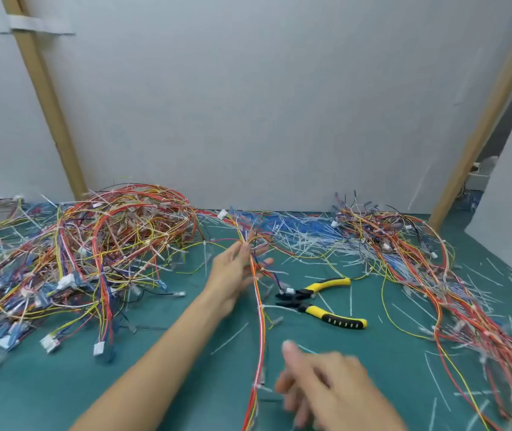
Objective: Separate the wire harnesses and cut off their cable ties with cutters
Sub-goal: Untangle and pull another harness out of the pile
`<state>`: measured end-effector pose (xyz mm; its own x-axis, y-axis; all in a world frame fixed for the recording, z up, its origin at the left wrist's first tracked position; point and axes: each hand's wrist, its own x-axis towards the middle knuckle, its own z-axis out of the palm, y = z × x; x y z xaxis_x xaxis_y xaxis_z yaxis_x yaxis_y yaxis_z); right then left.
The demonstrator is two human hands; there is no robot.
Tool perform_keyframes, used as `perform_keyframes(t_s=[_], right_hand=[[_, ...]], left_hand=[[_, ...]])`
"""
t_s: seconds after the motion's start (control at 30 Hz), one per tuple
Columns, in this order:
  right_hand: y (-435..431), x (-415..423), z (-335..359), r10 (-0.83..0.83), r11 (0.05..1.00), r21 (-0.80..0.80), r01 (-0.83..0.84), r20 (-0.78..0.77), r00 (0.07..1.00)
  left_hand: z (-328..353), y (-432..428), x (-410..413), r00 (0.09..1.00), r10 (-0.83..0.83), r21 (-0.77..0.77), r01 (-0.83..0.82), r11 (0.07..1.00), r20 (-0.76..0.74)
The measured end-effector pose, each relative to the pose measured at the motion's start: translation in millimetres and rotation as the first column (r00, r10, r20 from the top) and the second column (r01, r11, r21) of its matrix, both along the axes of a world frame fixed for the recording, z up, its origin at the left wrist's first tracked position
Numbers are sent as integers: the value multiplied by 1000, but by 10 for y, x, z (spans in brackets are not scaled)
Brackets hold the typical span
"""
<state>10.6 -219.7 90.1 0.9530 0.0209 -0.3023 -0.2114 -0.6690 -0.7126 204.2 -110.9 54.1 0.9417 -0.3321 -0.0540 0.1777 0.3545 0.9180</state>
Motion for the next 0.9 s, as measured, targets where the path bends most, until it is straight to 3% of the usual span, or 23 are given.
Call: perform_keyframes(t_s=[0.03,0.07,0.1,0.13,0.3,0.47,0.63,0.77,0.9], right_hand=[[-93,85,-61,-141,990,39,136,202,969],[-188,204,-115,-272,962,105,252,432,860],[-252,335,-166,-333,939,125,320,564,755],[-260,459,-208,-338,935,133,329,611,715],[-47,1071,-535,-238,971,165,173,598,766],[-38,1267,-783,-309,950,232,208,608,731],[-95,1304,-834,-364,926,300,229,546,754],[-50,1295,-811,-337,941,244,235,590,733],[7,1265,-781,-221,967,69,244,702,677]], left_hand=[[-91,22,-18,1000,-1,2,1,1000,-4],[-153,42,-26,1000,3,-7,-3,1000,-2],[-195,58,-27,1000,5,-20,-5,1000,9],[-226,72,-22,1000,5,-26,-5,1000,27],[-328,100,16,991,44,29,-48,998,123],[-365,128,55,997,20,3,-21,1000,73],[-439,161,42,982,-43,162,13,987,184],[-404,194,10,956,-121,216,62,974,268],[-391,184,-52,955,-78,206,18,978,285]])
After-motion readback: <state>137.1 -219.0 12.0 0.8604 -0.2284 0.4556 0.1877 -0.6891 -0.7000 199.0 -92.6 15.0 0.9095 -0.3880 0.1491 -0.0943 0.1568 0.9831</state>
